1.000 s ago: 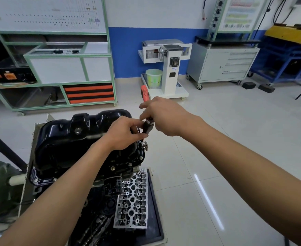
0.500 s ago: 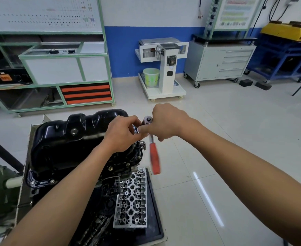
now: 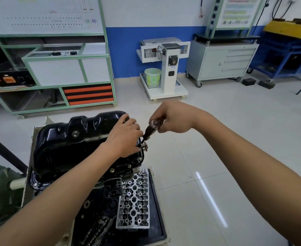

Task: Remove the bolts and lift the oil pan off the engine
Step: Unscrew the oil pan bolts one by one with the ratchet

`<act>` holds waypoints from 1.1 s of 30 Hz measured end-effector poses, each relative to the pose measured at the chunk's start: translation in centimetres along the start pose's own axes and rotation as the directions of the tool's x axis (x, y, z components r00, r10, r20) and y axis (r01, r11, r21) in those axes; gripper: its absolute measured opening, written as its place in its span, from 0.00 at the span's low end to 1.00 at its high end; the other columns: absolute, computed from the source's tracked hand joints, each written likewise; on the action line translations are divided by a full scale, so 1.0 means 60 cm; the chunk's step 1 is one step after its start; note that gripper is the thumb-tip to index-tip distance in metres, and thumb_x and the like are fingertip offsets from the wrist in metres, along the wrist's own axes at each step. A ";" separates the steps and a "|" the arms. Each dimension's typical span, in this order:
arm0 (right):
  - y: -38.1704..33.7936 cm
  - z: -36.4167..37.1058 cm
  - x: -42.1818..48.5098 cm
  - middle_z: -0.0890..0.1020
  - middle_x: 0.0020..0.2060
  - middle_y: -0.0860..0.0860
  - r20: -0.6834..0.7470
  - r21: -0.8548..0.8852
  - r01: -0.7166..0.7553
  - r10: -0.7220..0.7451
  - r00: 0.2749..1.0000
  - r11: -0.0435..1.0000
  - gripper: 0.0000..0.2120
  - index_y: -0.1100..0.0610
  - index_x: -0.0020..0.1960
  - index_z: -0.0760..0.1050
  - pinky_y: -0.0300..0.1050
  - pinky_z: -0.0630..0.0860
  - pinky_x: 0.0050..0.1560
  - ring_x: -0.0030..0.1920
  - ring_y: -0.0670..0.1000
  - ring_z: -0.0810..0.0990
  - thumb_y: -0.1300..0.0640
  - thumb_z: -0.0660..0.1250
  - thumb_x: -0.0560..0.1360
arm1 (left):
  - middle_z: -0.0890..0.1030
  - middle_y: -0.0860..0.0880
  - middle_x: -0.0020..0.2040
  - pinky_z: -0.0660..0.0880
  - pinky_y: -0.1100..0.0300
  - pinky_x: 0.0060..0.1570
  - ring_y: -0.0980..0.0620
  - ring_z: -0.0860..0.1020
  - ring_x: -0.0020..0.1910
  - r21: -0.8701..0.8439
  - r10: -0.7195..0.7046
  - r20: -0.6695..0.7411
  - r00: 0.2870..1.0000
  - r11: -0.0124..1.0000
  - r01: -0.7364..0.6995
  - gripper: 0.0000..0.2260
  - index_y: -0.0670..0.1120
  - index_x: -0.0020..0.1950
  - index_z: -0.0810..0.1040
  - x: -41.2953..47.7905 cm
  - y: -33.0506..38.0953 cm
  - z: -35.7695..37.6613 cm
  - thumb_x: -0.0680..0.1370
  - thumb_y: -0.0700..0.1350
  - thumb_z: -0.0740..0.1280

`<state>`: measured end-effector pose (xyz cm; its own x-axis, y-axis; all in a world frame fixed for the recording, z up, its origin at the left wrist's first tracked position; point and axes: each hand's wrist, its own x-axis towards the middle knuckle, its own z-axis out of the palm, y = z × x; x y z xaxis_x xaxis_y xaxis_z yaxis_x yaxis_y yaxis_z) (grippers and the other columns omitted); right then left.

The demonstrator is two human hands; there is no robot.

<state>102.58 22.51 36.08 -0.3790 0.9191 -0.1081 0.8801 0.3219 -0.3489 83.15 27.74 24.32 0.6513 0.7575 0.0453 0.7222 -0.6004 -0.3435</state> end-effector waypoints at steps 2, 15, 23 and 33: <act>0.013 0.000 -0.002 0.81 0.35 0.50 -0.047 0.120 0.005 0.000 0.999 0.993 0.10 0.51 0.47 0.85 0.42 0.71 0.38 0.35 0.48 0.71 0.64 0.72 0.70 | 0.79 0.53 0.67 0.46 0.43 0.78 0.48 0.67 0.73 0.062 0.024 0.120 0.992 0.998 -0.031 0.22 0.56 0.65 0.81 0.008 -0.001 -0.010 0.77 0.66 0.64; 0.066 -0.023 -0.045 0.79 0.27 0.39 -0.164 0.300 -0.197 0.254 0.953 0.933 0.15 0.43 0.35 0.81 0.34 0.69 0.30 0.29 0.43 0.73 0.64 0.75 0.68 | 0.80 0.49 0.59 0.64 0.49 0.61 0.46 0.74 0.62 0.243 -0.016 0.368 0.930 0.967 -0.080 0.11 0.50 0.60 0.78 0.079 0.051 -0.013 0.79 0.51 0.67; 0.096 -0.006 -0.069 0.79 0.33 0.48 -0.202 0.360 -0.301 0.389 0.899 0.883 0.11 0.48 0.42 0.84 0.39 0.68 0.32 0.31 0.49 0.72 0.64 0.75 0.68 | 0.74 0.52 0.40 0.65 0.54 0.50 0.46 0.74 0.45 0.246 -0.031 0.382 0.924 0.967 -0.070 0.07 0.47 0.47 0.76 0.099 0.076 0.009 0.80 0.37 0.61; 0.120 -0.015 -0.097 0.76 0.23 0.39 -0.221 0.468 -0.249 0.385 0.896 0.848 0.07 0.55 0.43 0.85 0.30 0.62 0.23 0.23 0.43 0.70 0.65 0.75 0.69 | 0.81 0.53 0.41 0.76 0.56 0.43 0.50 0.79 0.41 -0.381 0.080 0.332 0.940 0.923 0.055 0.08 0.45 0.45 0.81 0.088 0.008 -0.062 0.81 0.47 0.70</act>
<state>111.34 19.69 35.02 0.0624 0.9977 -0.0260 0.7072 -0.0626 -0.7042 87.79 30.49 27.90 0.5930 0.7487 -0.2963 0.7914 -0.6098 0.0429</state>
